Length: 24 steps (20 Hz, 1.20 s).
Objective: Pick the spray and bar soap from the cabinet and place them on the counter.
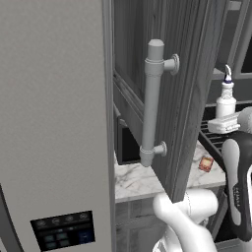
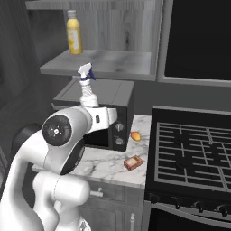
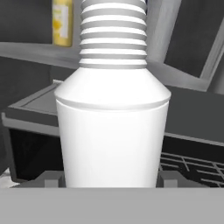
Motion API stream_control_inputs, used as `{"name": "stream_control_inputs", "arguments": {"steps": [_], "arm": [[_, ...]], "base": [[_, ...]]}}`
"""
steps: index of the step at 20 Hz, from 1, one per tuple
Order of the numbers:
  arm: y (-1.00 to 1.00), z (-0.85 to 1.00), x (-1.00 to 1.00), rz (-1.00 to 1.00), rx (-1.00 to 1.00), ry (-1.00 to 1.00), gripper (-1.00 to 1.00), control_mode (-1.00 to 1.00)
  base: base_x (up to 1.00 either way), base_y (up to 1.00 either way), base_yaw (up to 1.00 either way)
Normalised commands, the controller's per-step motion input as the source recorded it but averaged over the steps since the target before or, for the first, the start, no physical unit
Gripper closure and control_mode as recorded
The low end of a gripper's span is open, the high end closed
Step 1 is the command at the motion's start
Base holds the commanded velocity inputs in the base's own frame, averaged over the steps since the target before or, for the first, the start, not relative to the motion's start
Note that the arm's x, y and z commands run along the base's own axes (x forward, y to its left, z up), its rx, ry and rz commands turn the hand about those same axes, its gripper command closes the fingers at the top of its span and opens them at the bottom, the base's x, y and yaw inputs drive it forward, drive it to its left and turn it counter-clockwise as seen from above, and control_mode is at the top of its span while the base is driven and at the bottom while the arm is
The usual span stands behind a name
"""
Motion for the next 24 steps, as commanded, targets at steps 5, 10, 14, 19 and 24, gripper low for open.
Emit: {"name": "stream_control_inputs", "arguments": {"steps": [5, 10, 14, 19, 24], "arm": [[-0.11, -0.39, 0.05, 0.05, -0.08, -0.21, 1.00, -1.00], [-0.07, -0.49, -0.09, 0.02, -0.07, -0.15, 1.00, -1.00], [0.01, -0.62, -0.19, 0.03, -0.09, -0.06, 1.00, -1.00], [0.08, -0.58, -0.12, 0.06, -0.04, -0.02, 1.00, -1.00], [0.19, -0.35, -0.04, 0.06, 0.03, 0.04, 1.00, -1.00]], "base": [[0.00, 0.00, 0.00], [0.00, 0.00, 0.00], [0.00, 0.00, 0.00], [0.00, 0.00, 0.00], [0.00, 0.00, 0.00]]}}
